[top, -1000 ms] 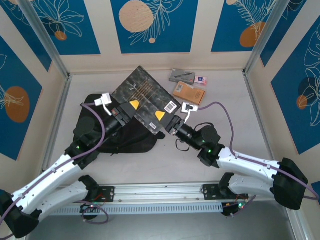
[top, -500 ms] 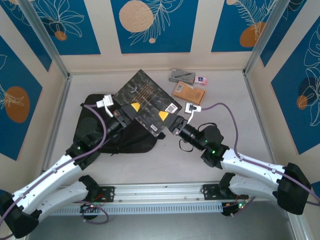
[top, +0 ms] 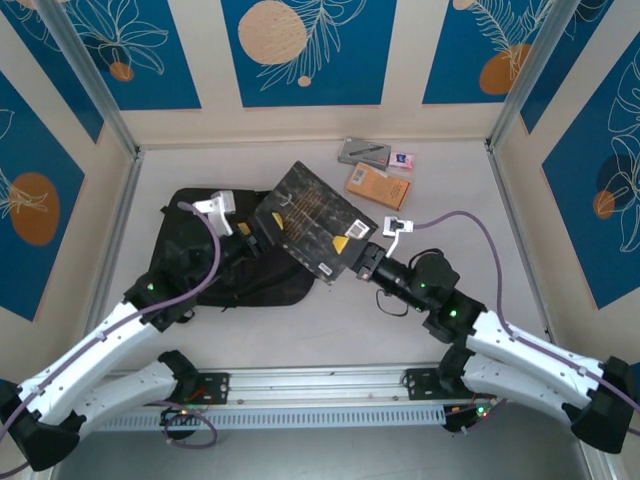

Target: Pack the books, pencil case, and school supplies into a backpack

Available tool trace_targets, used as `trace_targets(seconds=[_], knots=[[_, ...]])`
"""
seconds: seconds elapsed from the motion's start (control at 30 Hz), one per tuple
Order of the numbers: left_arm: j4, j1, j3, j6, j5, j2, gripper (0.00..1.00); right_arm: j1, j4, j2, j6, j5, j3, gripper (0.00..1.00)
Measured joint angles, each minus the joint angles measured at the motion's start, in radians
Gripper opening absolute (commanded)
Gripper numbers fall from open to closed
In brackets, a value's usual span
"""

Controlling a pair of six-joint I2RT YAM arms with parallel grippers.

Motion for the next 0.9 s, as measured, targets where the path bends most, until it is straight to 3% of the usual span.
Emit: trace_targets(seconds=[0.1, 0.2, 0.43, 0.63, 0.9], knots=[[-0.146, 0.008, 0.098, 0.102, -0.109, 0.085, 0.74, -0.007, -0.140, -0.069, -0.038, 0.035, 0.004, 0.00], [-0.222, 0.020, 0.139, 0.186, -0.127, 0.194, 0.76, -0.022, -0.246, -0.114, -0.060, 0.058, 0.004, 0.00], [-0.324, 0.022, 0.195, 0.339, 0.043, 0.483, 0.80, -0.064, -0.557, -0.222, -0.124, 0.171, 0.052, 0.00], [-0.332, 0.021, 0.244, 0.392, 0.164, 0.586, 0.79, -0.121, -0.713, -0.353, -0.167, 0.285, 0.078, 0.00], [-0.329, 0.017, 0.262, 0.414, 0.201, 0.633, 0.68, -0.172, -0.771, -0.368, -0.169, 0.283, 0.074, 0.00]])
